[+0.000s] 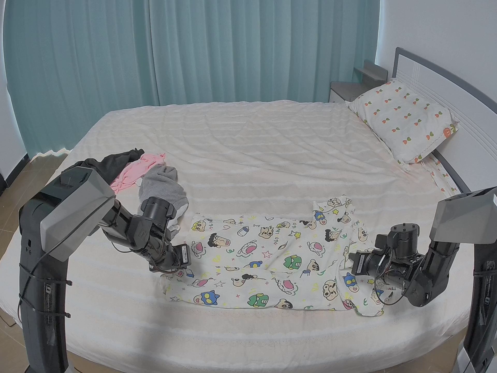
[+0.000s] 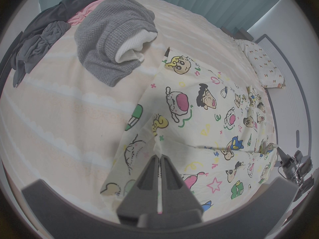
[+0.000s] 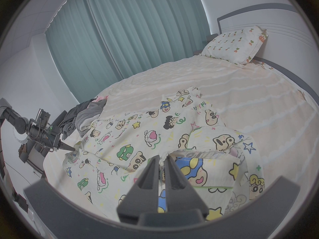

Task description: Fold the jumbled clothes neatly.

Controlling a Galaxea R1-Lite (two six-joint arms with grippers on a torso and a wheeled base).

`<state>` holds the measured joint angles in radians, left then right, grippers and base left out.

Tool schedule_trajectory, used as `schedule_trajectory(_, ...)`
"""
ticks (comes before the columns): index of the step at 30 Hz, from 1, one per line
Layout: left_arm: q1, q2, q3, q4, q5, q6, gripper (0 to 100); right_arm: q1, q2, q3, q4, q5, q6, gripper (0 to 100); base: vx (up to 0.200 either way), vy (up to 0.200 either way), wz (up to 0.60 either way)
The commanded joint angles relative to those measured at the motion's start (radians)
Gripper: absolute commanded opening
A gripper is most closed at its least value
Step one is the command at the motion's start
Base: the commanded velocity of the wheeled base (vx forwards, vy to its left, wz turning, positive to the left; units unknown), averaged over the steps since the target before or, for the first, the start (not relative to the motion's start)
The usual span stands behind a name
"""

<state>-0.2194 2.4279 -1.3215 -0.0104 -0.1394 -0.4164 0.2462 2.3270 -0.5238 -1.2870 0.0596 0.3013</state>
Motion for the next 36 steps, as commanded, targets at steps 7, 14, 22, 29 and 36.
schedule_trajectory(7, -0.003, 0.017, -0.021, 0.000, 0.003, -0.030, 100, 0.010, 0.025, -0.065, 0.087, 0.011, -0.011, 100, 0.000, 0.000, 0.00)
schedule_trajectory(14, 0.021, -0.016, -0.010, 0.000, -0.013, -0.094, 100, -0.002, -0.011, -0.064, 0.078, 0.013, -0.002, 100, 0.000, 0.000, 0.00)
schedule_trajectory(22, 0.104, -0.145, 0.079, -0.002, -0.217, -0.200, 100, -0.084, -0.092, 0.038, 0.078, 0.019, 0.058, 100, 0.000, 0.000, 0.00)
schedule_trajectory(29, 0.129, -0.302, 0.346, -0.112, -0.370, -0.279, 100, -0.128, -0.067, 0.111, 0.078, 0.120, 0.113, 100, 0.000, 0.000, 0.00)
schedule_trajectory(36, 0.112, -0.375, 0.726, -0.629, -0.411, -0.364, 100, -0.163, 0.003, 0.081, 0.084, 0.154, 0.110, 100, 0.000, 0.000, 0.00)
